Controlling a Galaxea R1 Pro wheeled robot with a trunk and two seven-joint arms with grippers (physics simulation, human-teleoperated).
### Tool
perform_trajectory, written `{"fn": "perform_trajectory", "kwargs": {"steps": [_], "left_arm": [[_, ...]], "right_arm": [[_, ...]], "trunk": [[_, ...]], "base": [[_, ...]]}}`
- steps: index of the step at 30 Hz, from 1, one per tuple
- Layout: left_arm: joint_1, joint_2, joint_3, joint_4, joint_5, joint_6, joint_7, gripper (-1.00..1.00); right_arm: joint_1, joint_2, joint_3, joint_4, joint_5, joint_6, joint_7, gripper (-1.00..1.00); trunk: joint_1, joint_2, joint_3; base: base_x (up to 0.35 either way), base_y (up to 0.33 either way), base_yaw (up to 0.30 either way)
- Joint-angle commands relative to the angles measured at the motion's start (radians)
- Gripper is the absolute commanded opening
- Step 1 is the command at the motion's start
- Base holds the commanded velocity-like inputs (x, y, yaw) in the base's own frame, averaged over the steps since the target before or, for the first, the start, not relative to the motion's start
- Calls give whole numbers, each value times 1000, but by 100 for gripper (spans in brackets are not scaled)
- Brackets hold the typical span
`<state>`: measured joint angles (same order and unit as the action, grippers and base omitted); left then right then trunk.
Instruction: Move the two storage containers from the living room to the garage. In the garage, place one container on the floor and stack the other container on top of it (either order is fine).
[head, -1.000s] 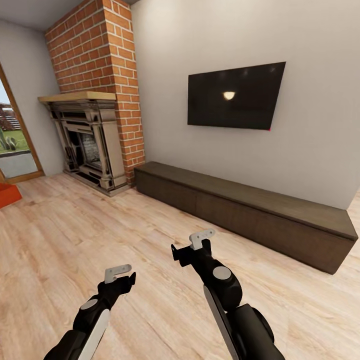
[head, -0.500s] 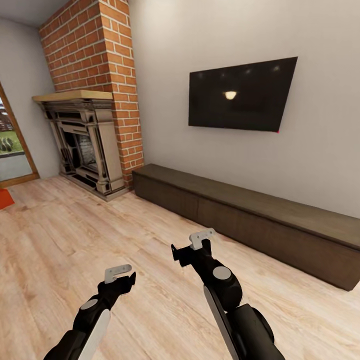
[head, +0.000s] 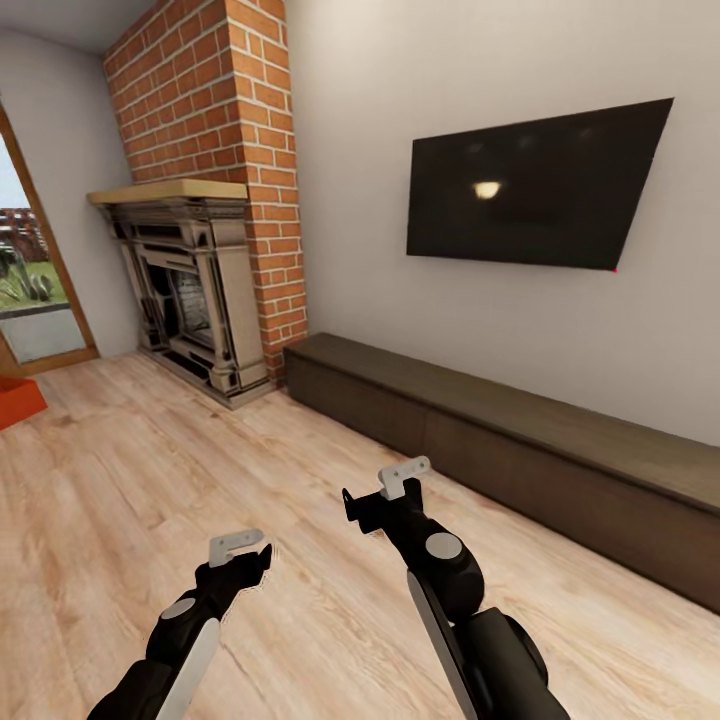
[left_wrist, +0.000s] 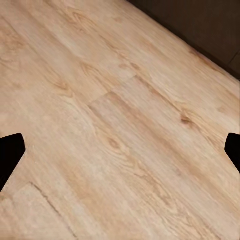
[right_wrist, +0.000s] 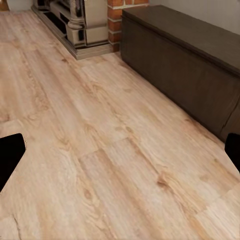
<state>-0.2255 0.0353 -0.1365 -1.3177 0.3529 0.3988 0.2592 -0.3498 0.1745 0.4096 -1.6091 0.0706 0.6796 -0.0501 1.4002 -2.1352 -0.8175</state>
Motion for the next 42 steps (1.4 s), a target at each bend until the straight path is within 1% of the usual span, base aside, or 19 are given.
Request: {"fn": "perform_trajectory", "kwargs": {"steps": [1,16,42], "left_arm": [[0,0,0,0,0,0,0,100],[0,0,0,0,0,0,0,100],[0,0,0,0,0,0,0,100]], "right_arm": [[0,0,0,0,0,0,0,100],[0,0,0,0,0,1,0,100],[0,0,0,0,0,2,0,100]], "trunk": [[0,0,0],[0,0,7],[0,0,16]], "base": [[330,175,250],[330,149,269],[330,112,277]]}}
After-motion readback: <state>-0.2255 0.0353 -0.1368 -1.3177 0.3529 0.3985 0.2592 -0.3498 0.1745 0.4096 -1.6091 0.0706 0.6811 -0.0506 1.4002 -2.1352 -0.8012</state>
